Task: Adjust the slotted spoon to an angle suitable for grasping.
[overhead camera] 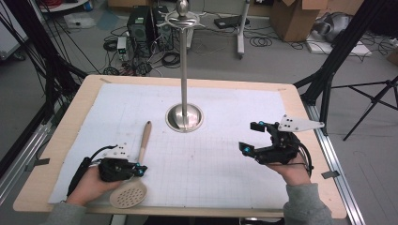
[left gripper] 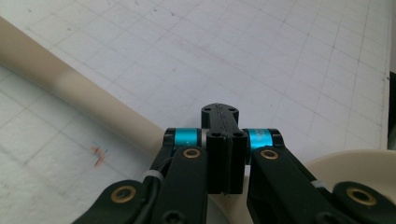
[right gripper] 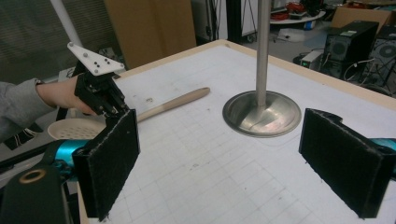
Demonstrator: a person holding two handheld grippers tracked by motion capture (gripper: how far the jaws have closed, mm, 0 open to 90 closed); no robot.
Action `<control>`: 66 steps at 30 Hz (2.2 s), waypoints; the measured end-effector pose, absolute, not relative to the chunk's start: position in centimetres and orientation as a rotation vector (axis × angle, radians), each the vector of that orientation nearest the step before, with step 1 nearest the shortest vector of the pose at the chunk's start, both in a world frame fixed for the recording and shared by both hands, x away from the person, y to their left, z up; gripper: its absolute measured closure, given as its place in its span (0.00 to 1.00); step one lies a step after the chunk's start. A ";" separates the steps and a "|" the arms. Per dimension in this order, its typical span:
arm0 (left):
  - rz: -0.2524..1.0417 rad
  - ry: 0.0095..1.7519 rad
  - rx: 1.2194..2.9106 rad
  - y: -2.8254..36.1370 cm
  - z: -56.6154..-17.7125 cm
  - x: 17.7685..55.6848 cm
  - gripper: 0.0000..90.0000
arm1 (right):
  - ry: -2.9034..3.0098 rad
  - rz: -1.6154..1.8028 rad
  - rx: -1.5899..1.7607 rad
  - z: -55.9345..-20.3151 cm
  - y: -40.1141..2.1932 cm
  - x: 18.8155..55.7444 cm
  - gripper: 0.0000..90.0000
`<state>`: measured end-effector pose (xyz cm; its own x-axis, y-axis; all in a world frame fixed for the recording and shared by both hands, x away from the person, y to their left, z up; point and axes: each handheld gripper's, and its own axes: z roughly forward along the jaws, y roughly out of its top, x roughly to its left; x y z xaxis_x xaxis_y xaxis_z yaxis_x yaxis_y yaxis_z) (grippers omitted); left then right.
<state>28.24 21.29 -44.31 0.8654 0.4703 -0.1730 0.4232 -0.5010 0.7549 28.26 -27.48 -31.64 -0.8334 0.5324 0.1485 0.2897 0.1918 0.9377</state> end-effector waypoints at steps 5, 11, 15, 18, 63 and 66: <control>0.079 0.662 2.154 22.2 -44.3 28.0 0.99 | 2.262 1.706 0.779 -31.6 -27.1 28.5 0.12; 0.091 0.683 2.154 23.7 -44.3 27.8 0.99 | 2.278 1.709 0.766 -31.7 -26.3 29.0 0.12; 0.095 0.712 2.141 24.9 -44.3 27.6 0.99 | 2.281 1.725 0.746 -31.4 -25.9 29.2 0.12; 0.075 0.744 2.112 25.8 -44.4 27.6 0.99 | 2.285 1.732 0.742 -31.4 -25.5 29.4 0.12; 0.189 0.848 2.008 25.5 -44.8 31.4 0.99 | 2.273 1.673 0.798 -31.8 -27.7 27.6 0.12; 0.182 0.850 2.022 25.2 -44.8 31.6 0.99 | 2.274 1.672 0.806 -31.9 -27.9 27.5 0.12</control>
<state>31.60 25.20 -44.77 0.7518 0.6311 -0.1911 0.4972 -0.3523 0.7929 27.49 -27.89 -31.90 -0.8297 0.5375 0.1505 0.3041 0.2091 0.9294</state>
